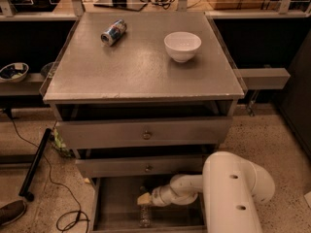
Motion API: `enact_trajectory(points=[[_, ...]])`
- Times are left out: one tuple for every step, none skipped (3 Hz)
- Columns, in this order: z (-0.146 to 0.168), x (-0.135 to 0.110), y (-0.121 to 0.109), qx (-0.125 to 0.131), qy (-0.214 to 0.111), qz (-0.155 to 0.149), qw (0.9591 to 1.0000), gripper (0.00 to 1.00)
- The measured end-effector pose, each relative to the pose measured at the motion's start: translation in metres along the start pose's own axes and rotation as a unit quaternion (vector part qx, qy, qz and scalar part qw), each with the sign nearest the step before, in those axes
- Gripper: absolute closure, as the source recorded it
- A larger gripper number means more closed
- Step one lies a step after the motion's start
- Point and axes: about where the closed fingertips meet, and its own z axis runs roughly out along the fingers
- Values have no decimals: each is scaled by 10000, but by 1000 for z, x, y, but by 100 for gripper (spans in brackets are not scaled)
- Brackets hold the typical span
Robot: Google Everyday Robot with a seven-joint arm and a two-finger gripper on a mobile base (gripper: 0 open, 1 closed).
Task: Place water bottle into bottom drawer
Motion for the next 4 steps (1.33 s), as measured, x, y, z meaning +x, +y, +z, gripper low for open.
enact_trajectory(points=[[3,7,-10,-2,-45,131,9999,100],[7,3,-7,-230,-175,117,9995,100],[6,1,-6,-233,-206,115,9994,100],[4,-9,0,-288,-347,132,9989,100]])
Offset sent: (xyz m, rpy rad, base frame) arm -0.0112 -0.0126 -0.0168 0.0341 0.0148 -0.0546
